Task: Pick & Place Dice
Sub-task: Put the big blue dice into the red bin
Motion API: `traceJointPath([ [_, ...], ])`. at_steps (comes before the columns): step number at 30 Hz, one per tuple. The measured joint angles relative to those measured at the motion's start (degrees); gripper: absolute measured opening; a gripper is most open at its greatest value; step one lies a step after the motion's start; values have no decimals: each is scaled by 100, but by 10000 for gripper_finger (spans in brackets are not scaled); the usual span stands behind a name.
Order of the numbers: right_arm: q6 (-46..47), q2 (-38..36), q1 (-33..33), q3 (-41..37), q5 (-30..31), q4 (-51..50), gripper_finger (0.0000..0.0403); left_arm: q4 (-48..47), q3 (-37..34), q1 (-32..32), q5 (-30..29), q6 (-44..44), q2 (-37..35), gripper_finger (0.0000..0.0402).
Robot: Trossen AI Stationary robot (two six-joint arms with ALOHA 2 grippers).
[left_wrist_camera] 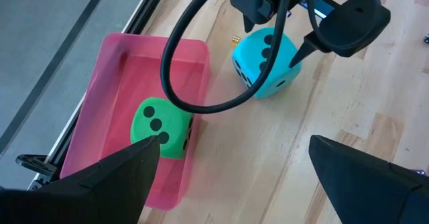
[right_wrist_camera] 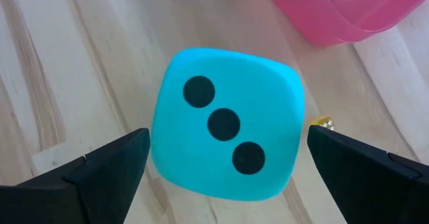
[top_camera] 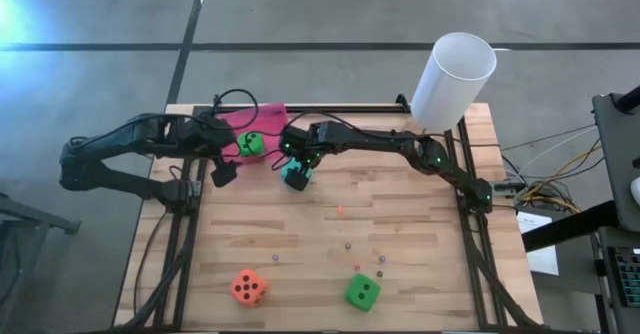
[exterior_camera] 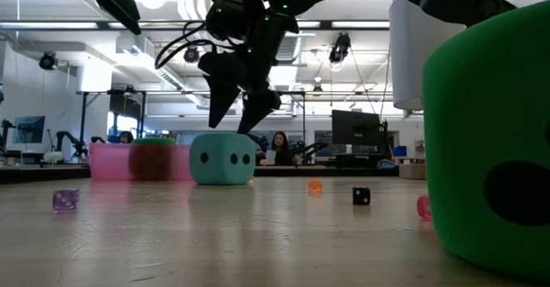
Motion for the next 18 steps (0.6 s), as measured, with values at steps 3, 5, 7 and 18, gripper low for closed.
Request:
traceJointPath([
  [3,63,0,12,-1,-5,15,400,0,0,2,0,-2,-1,386],
  [5,94,0,26,-3,-6,74,400,0,0,0,-1,-3,-2,387],
  [7,97,0,40,-12,-5,129,400,-2,0,2,-1,-4,0,389],
  [18,135,-7,25,-216,39,393,400,-1,0,0,-1,-13,0,386],
])
